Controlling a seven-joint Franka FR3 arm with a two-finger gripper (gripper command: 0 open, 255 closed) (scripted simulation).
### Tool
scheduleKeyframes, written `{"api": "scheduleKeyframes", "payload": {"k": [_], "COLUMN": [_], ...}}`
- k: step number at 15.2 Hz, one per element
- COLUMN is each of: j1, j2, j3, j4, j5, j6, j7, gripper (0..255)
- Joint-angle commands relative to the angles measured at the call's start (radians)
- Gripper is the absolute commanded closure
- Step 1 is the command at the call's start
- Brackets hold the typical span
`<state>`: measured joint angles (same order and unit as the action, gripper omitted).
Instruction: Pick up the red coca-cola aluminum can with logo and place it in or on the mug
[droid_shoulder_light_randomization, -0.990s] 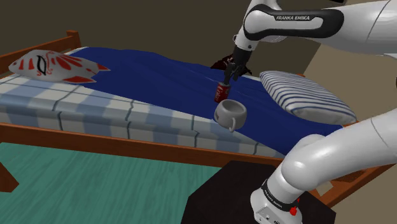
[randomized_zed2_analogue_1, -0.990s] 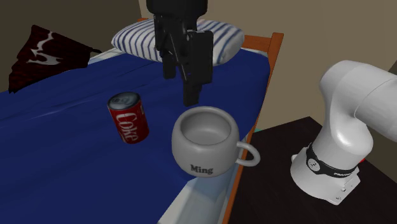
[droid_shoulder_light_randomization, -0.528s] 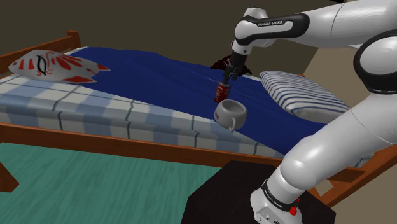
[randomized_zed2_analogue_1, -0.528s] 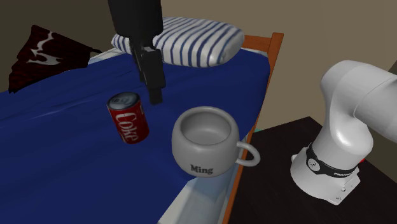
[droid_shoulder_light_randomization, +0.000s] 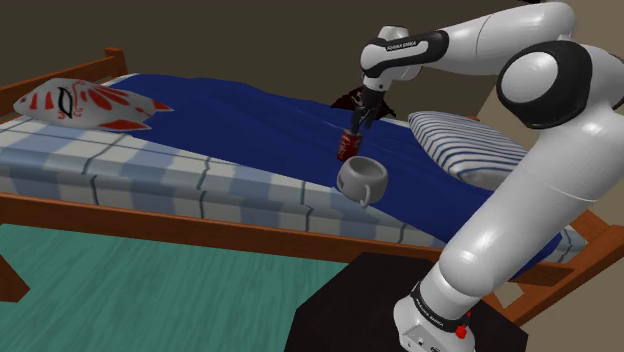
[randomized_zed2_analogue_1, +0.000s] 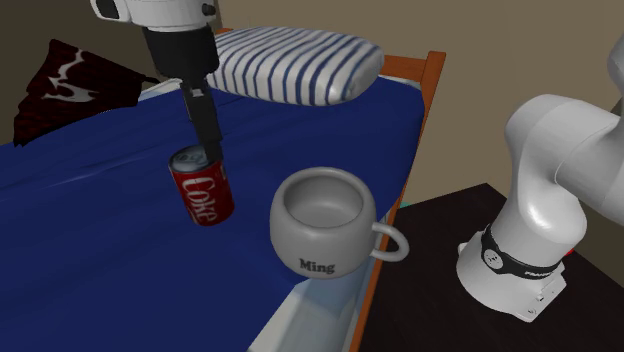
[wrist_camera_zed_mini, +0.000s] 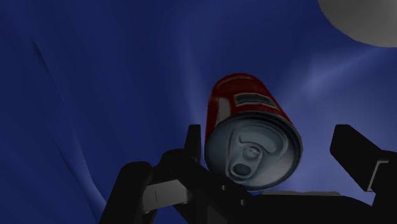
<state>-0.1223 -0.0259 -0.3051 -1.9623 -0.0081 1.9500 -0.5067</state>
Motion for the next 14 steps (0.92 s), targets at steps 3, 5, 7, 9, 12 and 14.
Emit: {"api": "scheduleKeyframes", "payload": {"k": [3, 5, 7, 9, 12, 14], "j1": [-0.002, -0.003, -0.003, -0.003, -0.003, -0.003], "j2": [0.023, 0.03, 0.033, 0.033, 0.033, 0.033], "j3": [-0.003, -0.003, -0.003, -0.003, -0.003, -0.003], "j4": [-0.026, -0.045, -0.05, -0.05, -0.05, -0.05], "j5": [0.006, 0.009, 0.01, 0.01, 0.01, 0.01], "j6": [0.048, 0.074, 0.081, 0.081, 0.081, 0.081], "j7": [-0.008, -0.009, -0.01, -0.01, -0.01, -0.01], "gripper": [0, 0, 0, 0, 0, 255]}}
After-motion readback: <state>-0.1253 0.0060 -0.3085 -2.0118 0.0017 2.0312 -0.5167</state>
